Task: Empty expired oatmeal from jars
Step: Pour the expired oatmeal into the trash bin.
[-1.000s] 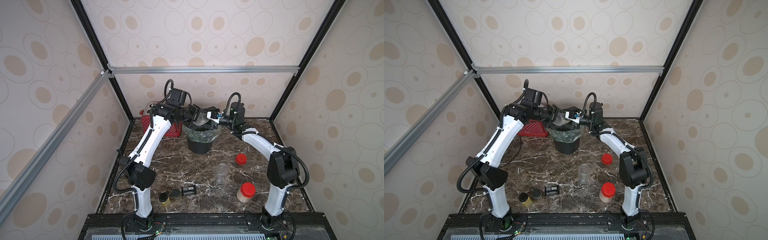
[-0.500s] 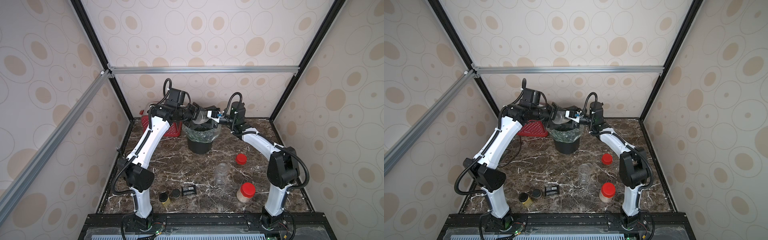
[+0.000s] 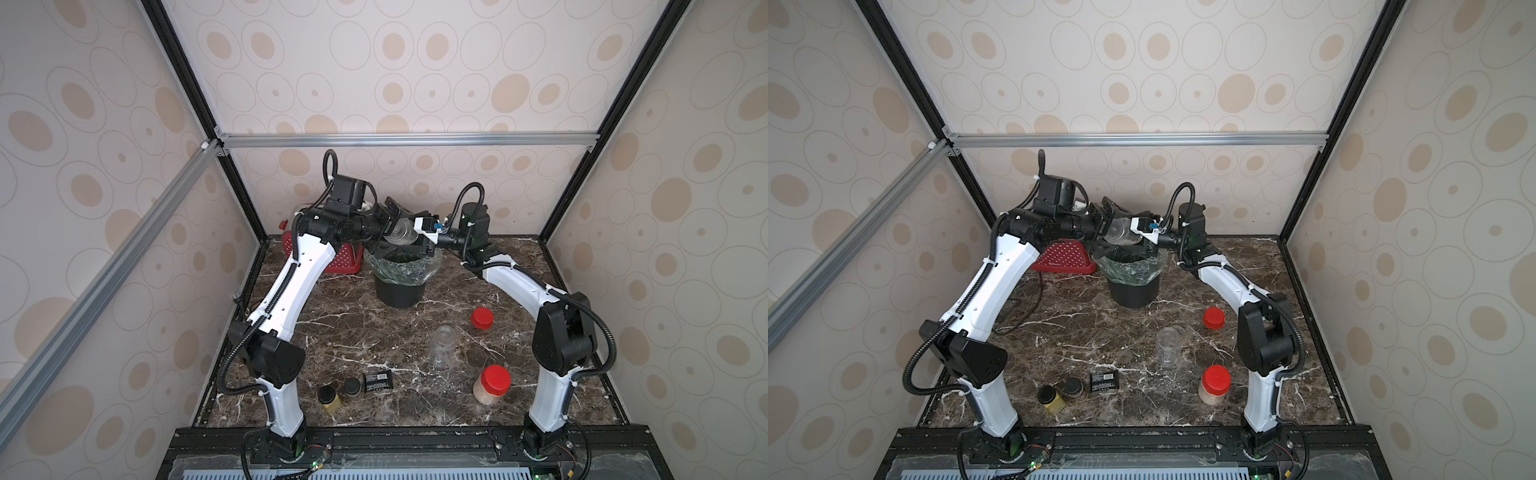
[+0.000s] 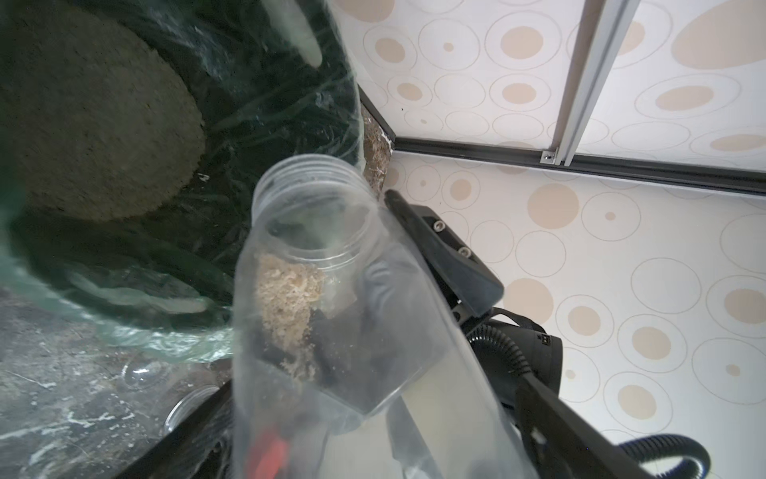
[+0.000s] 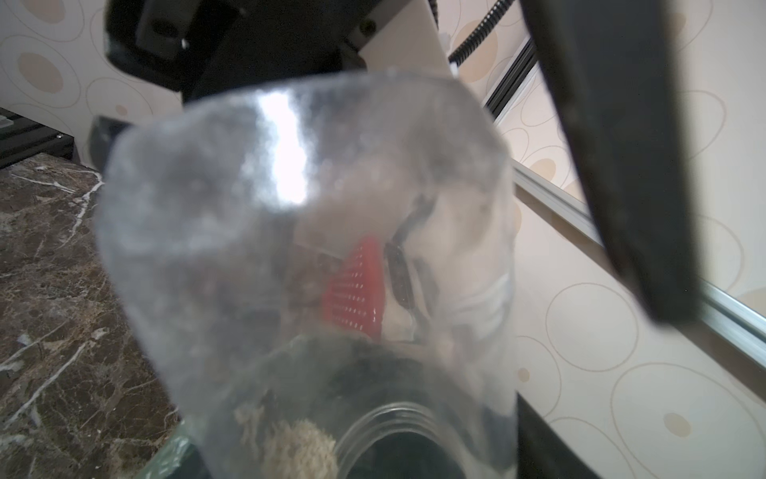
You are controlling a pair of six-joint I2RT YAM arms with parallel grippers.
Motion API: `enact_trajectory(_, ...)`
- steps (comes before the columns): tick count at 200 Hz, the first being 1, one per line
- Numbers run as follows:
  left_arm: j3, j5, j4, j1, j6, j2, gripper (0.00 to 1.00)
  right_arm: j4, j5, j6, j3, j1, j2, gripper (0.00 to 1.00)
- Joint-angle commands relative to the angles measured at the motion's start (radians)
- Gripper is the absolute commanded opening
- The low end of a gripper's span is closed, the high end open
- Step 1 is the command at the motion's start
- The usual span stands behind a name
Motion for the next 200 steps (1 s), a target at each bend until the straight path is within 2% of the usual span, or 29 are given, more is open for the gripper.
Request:
enact_trajectory(1, -0.069, -0.058, 0.018, 0.055, 0.134, -0.088, 0.99, 0.014, -0.032, 0.015, 0.032, 0.006, 0.016, 0.51)
enact_trajectory(24, -0.117, -0.099, 0.066, 0.065, 0.195, -0.128, 0.99, -0.006, -0.027, 0.008, 0.028, 0.006, 0.011, 0.51)
enact_trajectory(47, -0.108, -0.198, 0.038, 0.064, 0.298, -0.16, 0.99, -0.004, -0.018, 0.033, 0.026, 0.006, 0.009, 0.49)
enact_trajectory(97, -0.216, -0.413, 0.025, 0.063, 0.485, -0.289, 0.99, 0.128, 0.01, 0.239, 0.022, 0.01, 0.022, 0.4)
enact_trajectory(112, -0.256, -0.439, 0.036, 0.063, 0.533, -0.318, 0.99, 0.199, 0.052, 0.346, 0.011, 0.017, 0.026, 0.38)
enact_trajectory(125, -0.277, -0.48, 0.026, 0.054, 0.569, -0.328, 0.99, 0.233, 0.135, 0.451, 0.005, 0.027, 0.025, 0.35)
enact_trajectory(178, -0.41, -0.704, 0.063, 0.005, 0.655, -0.415, 0.99, 0.219, 0.332, 0.674, -0.024, 0.064, -0.02, 0.28)
enact_trajectory(200, -0.463, -0.761, 0.113, -0.009, 0.698, -0.455, 0.99, 0.142, 0.414, 0.731, -0.035, 0.086, -0.045, 0.22)
